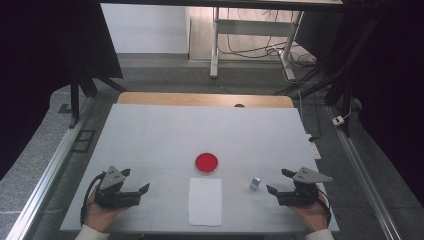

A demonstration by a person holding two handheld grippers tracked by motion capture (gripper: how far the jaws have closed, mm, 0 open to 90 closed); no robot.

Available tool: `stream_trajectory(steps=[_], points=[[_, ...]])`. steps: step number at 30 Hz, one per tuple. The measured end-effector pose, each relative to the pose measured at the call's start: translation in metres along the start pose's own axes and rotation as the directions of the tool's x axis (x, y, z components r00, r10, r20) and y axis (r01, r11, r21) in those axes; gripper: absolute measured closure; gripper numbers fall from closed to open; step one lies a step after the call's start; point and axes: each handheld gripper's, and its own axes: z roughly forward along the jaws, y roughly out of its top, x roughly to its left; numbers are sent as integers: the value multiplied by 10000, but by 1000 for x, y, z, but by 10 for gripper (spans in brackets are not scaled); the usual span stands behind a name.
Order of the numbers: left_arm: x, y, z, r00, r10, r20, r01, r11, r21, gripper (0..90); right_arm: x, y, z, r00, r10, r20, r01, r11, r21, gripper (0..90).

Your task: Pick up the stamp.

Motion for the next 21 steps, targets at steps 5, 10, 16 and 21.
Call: stream_trajectory(steps=[5, 10, 16, 21], points=[[4, 1, 3, 9996, 271, -48, -271, 9996, -2, 155, -5, -1, -1, 9988, 480, 113, -478, 9988, -96, 174], [6, 6, 8, 9988, 486, 40, -486, 9988, -21, 154, -1, -6, -6, 9989, 435, 152, -436, 9990, 59, 184], [11, 3, 4, 9994, 332, 64, -332, 9994, 4, 154, 3, -4, -9, 9991, 340, 241, -337, 9994, -121, 193], [13, 0, 1, 9991, 418, 29, -418, 9991, 8, 157, 4, -1, -2, 9997, 127, 227, -129, 9999, 63, 204]])
